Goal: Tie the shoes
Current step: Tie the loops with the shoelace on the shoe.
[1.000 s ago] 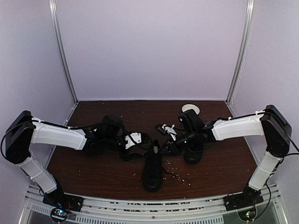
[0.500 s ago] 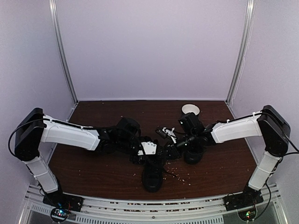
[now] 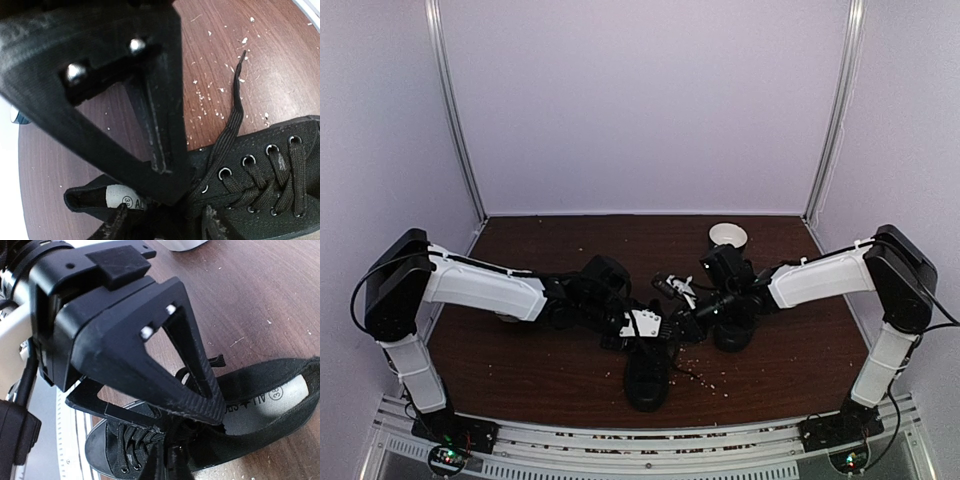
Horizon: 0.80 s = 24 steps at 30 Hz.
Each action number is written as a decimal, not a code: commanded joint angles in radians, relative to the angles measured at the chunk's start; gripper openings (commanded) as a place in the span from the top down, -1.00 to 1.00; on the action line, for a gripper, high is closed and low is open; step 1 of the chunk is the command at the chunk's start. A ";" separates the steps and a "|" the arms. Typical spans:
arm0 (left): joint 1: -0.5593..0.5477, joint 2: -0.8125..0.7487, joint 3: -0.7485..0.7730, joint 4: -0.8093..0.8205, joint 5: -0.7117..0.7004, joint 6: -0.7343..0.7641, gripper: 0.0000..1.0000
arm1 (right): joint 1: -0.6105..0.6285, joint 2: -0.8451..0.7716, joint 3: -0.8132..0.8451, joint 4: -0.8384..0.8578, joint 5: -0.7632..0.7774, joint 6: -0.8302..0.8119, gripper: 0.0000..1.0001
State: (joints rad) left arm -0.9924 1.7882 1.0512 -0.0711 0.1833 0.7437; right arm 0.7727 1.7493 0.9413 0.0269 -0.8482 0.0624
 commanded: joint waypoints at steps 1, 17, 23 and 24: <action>-0.006 0.013 0.031 0.039 -0.022 -0.003 0.05 | 0.005 0.003 0.009 0.009 0.009 0.005 1.00; -0.006 -0.044 0.003 0.061 0.073 -0.034 -0.12 | -0.007 -0.070 -0.007 -0.028 0.041 -0.013 1.00; -0.004 -0.049 -0.007 0.093 0.070 -0.038 -0.12 | -0.007 -0.069 -0.007 -0.025 0.031 -0.010 1.00; -0.005 -0.039 0.003 0.082 0.065 -0.034 -0.10 | -0.006 -0.067 -0.006 -0.023 0.031 -0.009 1.00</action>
State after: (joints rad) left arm -0.9966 1.7569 1.0492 -0.0349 0.2329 0.7200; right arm 0.7715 1.7039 0.9413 0.0032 -0.8230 0.0559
